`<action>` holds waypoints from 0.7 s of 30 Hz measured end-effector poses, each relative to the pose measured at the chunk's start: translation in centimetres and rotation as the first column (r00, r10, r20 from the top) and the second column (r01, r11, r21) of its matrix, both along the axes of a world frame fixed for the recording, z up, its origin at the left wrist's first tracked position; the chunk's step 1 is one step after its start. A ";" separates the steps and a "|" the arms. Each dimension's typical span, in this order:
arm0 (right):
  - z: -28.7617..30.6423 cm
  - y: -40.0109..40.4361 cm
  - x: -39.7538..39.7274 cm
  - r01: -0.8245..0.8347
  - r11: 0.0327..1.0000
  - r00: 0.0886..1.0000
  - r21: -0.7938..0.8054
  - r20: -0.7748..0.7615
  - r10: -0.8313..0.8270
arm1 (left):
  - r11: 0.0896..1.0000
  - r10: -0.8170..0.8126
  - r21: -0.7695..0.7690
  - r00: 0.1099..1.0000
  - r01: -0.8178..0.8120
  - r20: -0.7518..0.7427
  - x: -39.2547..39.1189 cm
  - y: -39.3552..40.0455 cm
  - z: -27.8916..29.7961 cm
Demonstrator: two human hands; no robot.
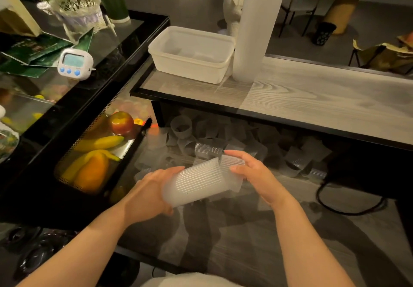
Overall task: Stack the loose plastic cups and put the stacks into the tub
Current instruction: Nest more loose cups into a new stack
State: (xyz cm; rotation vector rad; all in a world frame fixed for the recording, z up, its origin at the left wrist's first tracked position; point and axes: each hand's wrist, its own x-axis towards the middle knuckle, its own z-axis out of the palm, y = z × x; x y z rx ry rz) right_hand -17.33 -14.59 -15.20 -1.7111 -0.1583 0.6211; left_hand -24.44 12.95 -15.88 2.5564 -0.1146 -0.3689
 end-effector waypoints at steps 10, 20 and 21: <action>-0.8 -1.7 0.6 -0.145 0.984 0.988 -0.108 -0.067 0.138 | 0.996 0.008 0.084 0.999 -0.005 -0.040 0.2 -1.2 -0.6; -1.4 -1.4 1.4 -0.207 0.974 0.974 -0.089 -0.112 0.197 | 0.992 0.018 0.128 0.995 -0.005 -0.101 1.1 -3.1 -1.6; -1.7 -1.0 1.2 -0.180 0.982 0.979 -0.063 -0.106 0.173 | 0.994 0.020 0.112 0.995 -0.009 -0.097 1.2 -3.3 -1.8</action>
